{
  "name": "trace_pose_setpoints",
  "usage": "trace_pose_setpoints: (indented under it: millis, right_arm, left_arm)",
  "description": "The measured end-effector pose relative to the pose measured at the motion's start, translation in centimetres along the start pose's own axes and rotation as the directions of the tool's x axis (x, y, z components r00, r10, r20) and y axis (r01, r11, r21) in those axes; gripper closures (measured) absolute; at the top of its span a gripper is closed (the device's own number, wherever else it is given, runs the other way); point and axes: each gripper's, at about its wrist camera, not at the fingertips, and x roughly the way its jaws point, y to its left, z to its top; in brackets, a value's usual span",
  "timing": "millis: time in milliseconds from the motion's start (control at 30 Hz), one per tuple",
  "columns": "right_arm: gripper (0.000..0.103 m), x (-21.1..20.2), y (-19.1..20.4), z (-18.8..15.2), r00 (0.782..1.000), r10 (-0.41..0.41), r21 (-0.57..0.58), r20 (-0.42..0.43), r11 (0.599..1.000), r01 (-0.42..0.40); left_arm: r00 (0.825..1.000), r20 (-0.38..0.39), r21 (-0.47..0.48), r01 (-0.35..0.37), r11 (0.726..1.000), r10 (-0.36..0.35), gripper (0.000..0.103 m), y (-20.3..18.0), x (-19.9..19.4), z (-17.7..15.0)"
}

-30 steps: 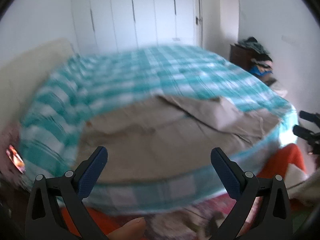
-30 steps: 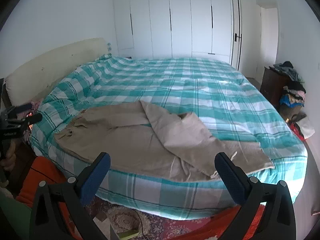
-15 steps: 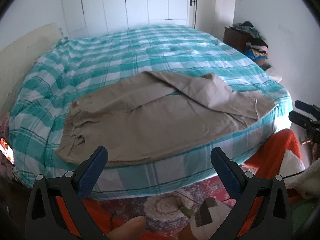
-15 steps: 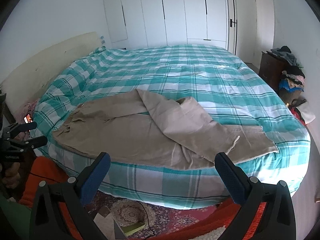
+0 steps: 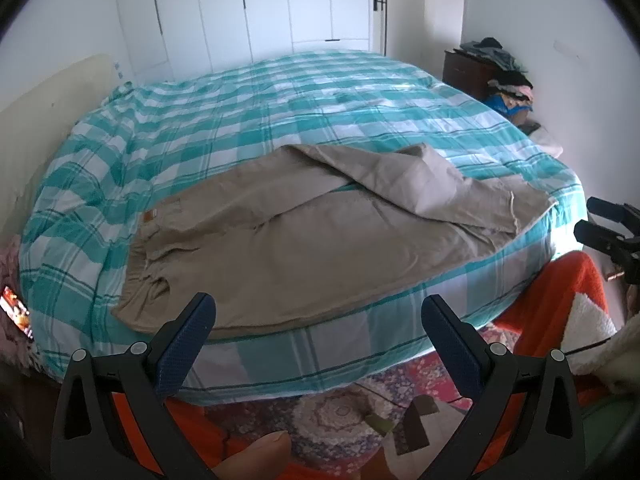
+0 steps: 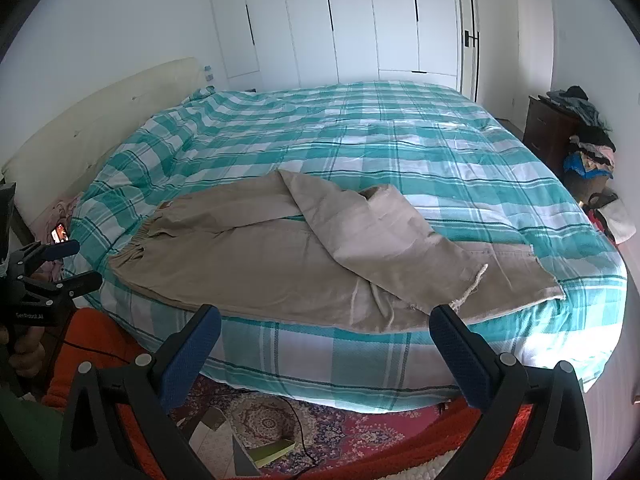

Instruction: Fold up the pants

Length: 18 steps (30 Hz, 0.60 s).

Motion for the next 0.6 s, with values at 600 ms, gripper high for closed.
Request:
trace_pose_setpoints:
  millis: [600]
  right_arm:
    - [0.000, 0.49, -0.02, -0.01, 1.000, 0.013, -0.003, -0.017, 1.000, -0.013]
  left_arm:
    - [1.000, 0.000, 0.007, -0.012, 1.000, 0.012, 0.000, -0.07, 0.13, -0.17]
